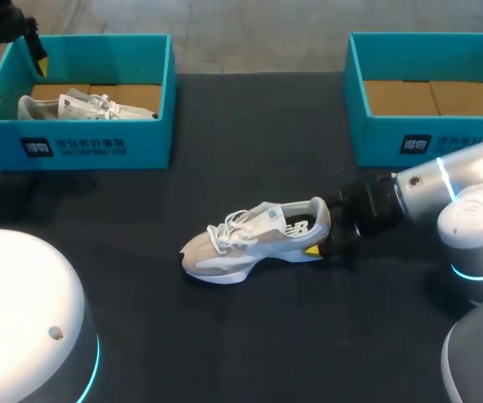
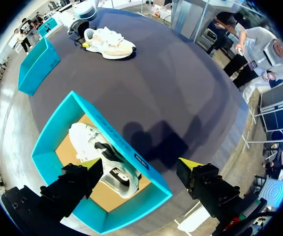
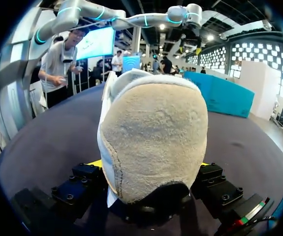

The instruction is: Take the shoe out of the shoebox, open the shoe tongue, remove and reinsert the insole, then place the shoe into the shoebox

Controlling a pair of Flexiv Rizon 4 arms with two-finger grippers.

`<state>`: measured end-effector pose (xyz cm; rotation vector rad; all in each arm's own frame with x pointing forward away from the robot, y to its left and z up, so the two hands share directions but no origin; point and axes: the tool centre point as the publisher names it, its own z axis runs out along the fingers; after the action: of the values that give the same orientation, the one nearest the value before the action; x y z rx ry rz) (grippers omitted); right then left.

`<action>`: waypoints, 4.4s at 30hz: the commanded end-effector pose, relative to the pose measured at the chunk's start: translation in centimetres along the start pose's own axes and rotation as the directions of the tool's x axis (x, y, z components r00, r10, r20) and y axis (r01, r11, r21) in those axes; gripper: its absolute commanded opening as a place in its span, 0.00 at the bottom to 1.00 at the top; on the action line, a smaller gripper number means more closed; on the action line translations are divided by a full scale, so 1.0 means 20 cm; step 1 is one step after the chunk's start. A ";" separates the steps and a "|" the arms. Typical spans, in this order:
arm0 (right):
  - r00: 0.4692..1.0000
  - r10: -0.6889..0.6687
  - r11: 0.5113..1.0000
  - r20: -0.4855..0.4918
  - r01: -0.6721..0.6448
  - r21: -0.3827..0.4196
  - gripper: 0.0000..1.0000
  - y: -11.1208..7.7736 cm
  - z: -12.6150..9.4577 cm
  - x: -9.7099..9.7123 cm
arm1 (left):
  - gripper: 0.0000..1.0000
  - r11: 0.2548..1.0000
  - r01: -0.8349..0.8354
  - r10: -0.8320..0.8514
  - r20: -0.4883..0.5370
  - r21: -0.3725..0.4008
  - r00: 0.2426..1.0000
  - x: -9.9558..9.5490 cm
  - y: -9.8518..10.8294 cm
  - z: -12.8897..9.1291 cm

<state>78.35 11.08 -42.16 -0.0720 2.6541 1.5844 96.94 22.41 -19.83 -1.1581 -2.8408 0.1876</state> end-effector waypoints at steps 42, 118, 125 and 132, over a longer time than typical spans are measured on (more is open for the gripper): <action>0.983 0.075 0.997 0.170 -0.073 -0.016 0.00 0.04 0.04 0.18 | 1.00 1.000 0.000 0.000 0.000 -0.003 1.000 0.00 0.00 0.00; 0.983 0.075 0.997 0.170 -0.073 -0.016 0.00 0.04 0.04 0.18 | 1.00 -0.178 0.980 -0.974 0.125 0.091 -0.188 -0.02 -1.14 0.16; 0.983 0.075 0.997 0.170 -0.073 -0.016 0.00 0.04 0.04 0.18 | 1.00 -0.443 0.889 -0.890 0.060 0.111 -0.451 0.01 -1.33 0.23; 0.983 0.075 0.997 0.170 -0.073 -0.016 0.00 0.04 0.04 0.18 | 1.00 -0.559 0.820 -0.821 0.057 0.119 -0.568 -0.01 -1.51 0.25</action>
<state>74.75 11.90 -42.22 0.1539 2.5423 1.5562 76.59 1.37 -20.61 1.5358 -2.7077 0.1080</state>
